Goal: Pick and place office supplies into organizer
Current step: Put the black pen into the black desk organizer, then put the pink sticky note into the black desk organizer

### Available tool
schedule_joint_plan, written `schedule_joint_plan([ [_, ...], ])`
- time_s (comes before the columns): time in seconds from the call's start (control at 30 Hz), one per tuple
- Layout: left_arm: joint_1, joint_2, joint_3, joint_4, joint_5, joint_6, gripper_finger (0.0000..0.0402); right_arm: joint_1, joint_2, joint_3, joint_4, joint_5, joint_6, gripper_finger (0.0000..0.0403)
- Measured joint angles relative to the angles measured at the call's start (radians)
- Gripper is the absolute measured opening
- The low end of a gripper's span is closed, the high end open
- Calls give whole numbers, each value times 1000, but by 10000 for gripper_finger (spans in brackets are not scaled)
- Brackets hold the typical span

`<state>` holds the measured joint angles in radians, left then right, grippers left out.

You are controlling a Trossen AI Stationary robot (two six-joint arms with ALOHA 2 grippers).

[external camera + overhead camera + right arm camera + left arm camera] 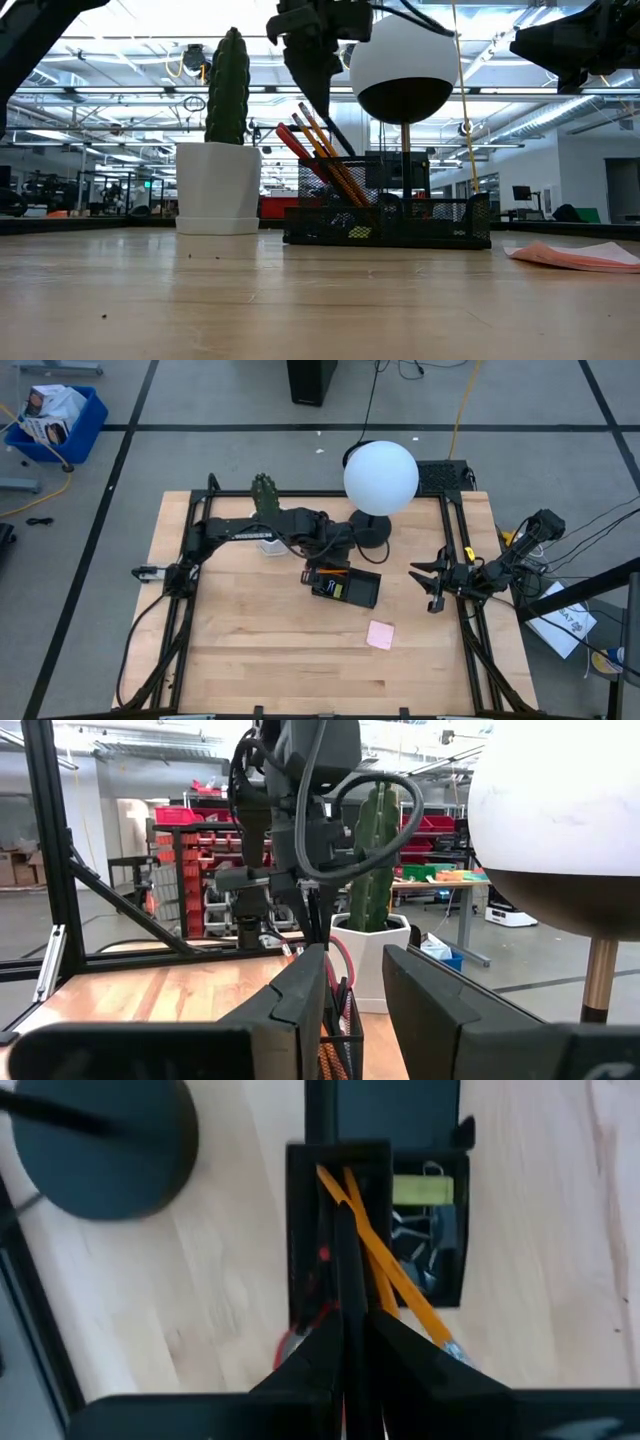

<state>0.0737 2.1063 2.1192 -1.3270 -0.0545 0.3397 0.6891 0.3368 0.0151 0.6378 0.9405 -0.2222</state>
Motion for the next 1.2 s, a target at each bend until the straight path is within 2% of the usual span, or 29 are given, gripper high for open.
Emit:
schedule_joint_plan([
  [0.27,-2,0,0,27,-21,9,49,0,0,0,0,0,0,100],
  [0.63,-17,0,0,50,-44,2,154,0,0,0,0,0,0,100],
  [0.8,-24,-6,0,53,-74,-20,176,0,0,0,0,0,0,100],
  [0.9,-32,-10,0,45,-87,-124,178,0,0,0,0,0,0,100],
  [1.07,-71,-17,0,52,44,-268,162,0,0,0,0,0,0,100],
  [1.2,-146,-31,-11,171,301,-220,148,0,0,0,0,0,0,100],
])
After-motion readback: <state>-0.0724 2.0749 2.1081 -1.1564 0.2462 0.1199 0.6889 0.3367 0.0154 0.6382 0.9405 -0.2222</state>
